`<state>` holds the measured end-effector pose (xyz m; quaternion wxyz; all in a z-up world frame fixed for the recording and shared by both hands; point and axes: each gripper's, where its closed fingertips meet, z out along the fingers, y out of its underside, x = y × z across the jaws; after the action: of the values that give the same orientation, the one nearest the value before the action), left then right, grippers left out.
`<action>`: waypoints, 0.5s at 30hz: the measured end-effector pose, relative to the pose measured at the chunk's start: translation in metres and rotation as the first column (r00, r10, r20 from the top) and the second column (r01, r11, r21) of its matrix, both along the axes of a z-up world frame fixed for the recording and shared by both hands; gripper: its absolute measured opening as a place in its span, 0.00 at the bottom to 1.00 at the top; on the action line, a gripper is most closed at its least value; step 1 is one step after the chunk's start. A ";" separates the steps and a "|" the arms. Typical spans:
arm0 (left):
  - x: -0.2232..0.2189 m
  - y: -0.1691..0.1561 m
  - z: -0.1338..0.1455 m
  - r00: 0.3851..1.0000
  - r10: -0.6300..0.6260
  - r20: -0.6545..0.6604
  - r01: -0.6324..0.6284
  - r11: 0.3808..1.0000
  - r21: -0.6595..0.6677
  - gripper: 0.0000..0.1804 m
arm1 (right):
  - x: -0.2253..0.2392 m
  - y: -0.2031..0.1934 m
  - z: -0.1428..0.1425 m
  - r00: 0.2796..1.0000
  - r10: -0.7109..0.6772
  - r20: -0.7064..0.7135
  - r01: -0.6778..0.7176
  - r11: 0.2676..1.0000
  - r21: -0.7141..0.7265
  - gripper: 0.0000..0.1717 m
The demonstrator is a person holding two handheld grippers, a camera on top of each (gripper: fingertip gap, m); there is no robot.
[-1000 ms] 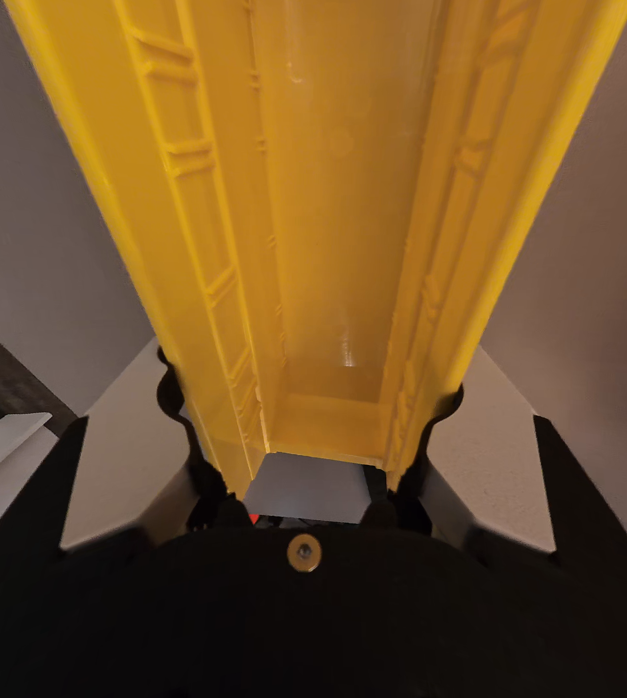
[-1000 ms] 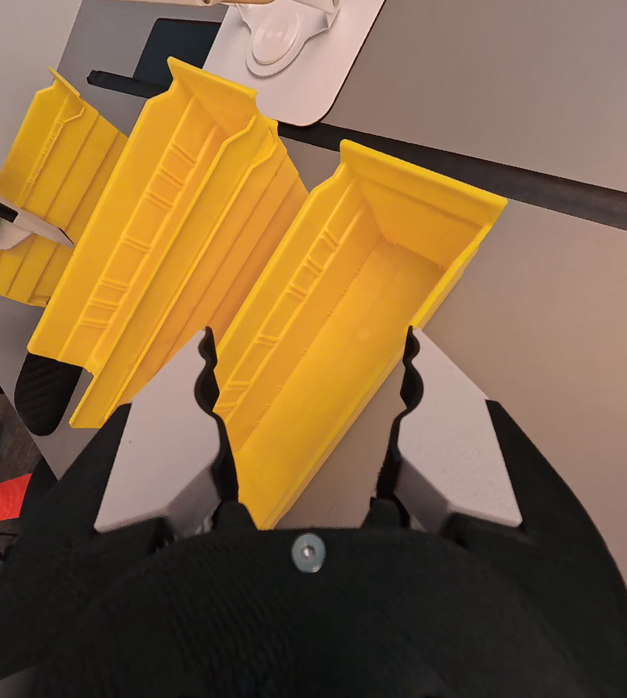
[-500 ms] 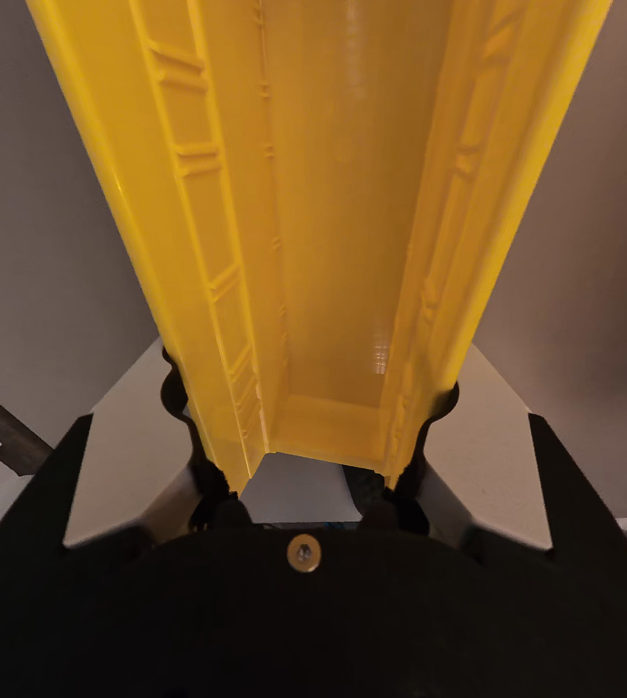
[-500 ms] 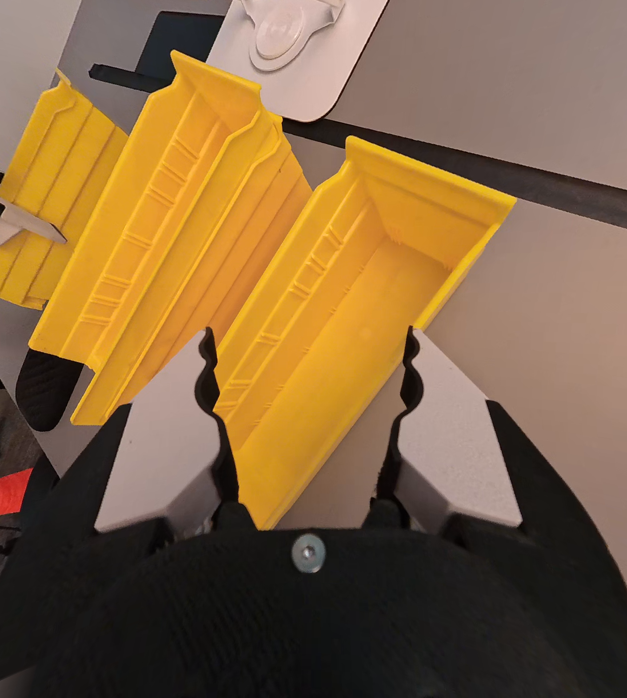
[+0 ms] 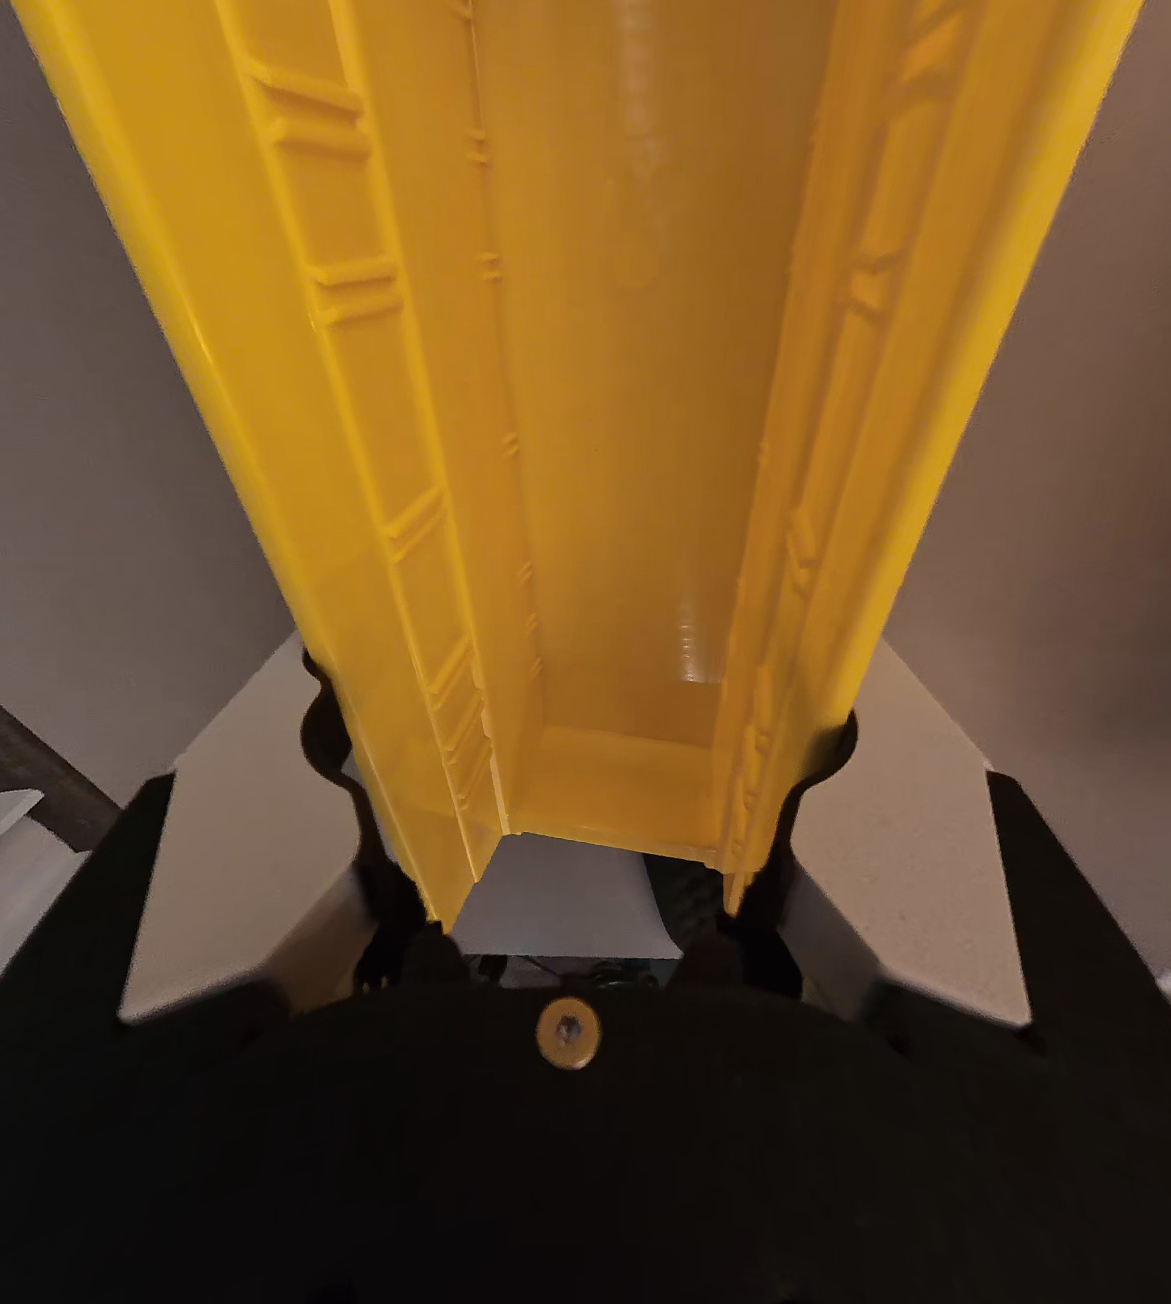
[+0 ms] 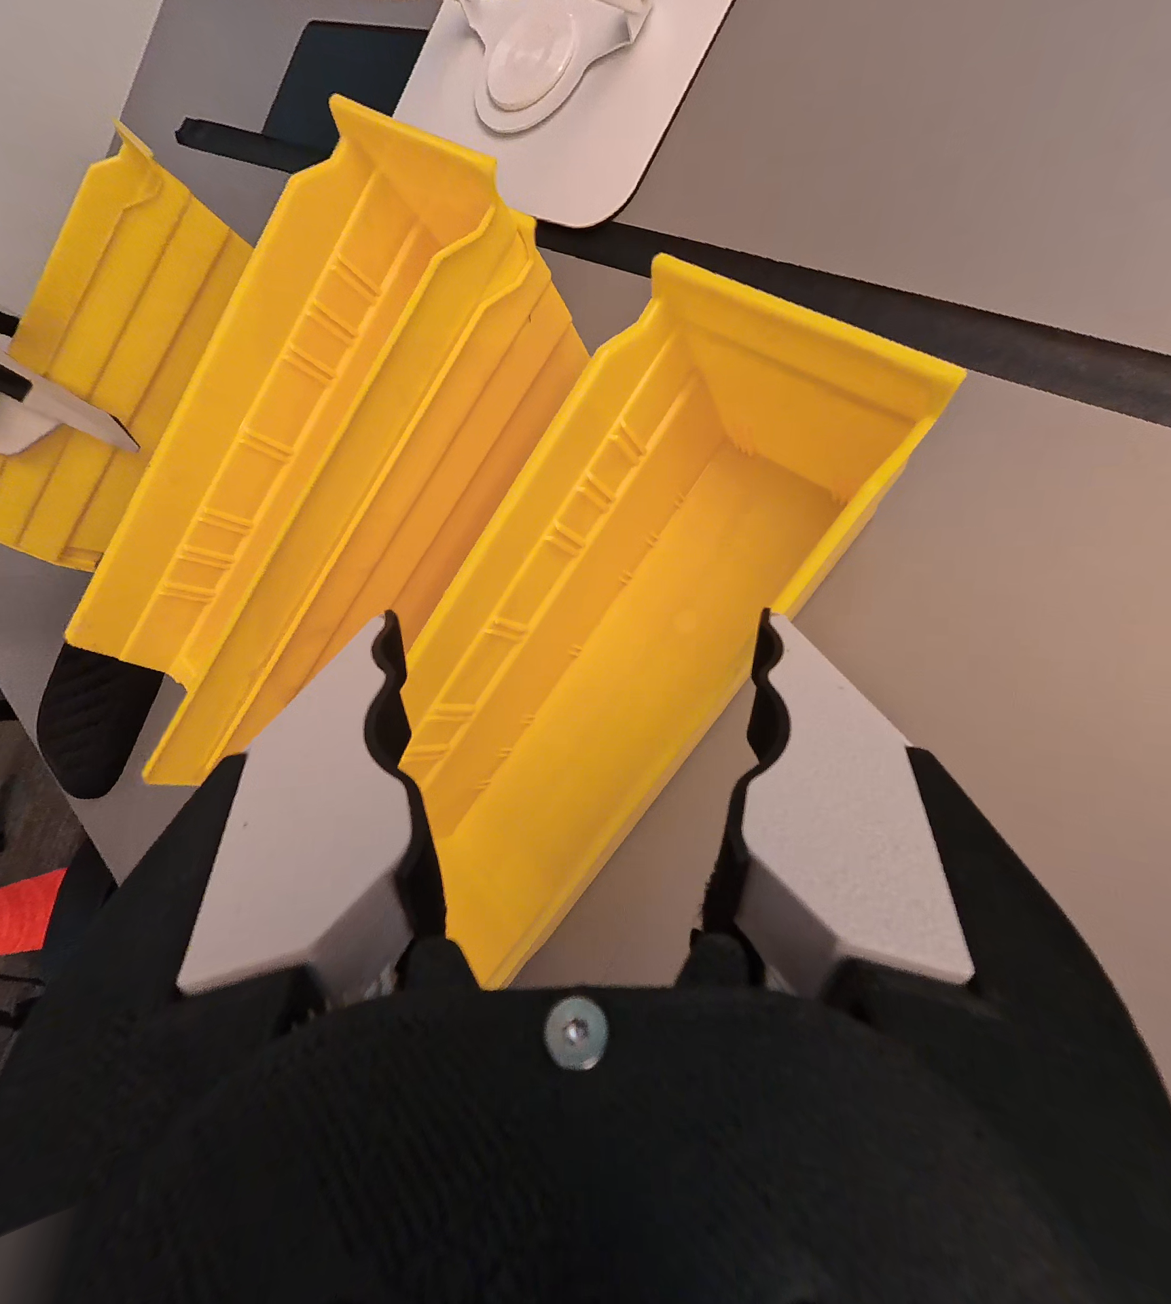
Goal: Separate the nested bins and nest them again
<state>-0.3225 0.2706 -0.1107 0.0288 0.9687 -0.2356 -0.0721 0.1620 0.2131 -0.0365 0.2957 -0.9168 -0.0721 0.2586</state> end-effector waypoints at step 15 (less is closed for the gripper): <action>-0.001 -0.003 0.000 0.994 -0.025 0.111 0.021 0.999 0.041 0.79 | -0.008 -0.012 0.041 1.000 0.006 0.009 -0.007 0.992 0.126 0.57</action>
<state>-0.3238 0.2678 -0.1112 -0.0043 0.9688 -0.2466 -0.0230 0.1538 0.2009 0.0050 0.3517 -0.8972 -0.0924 0.2506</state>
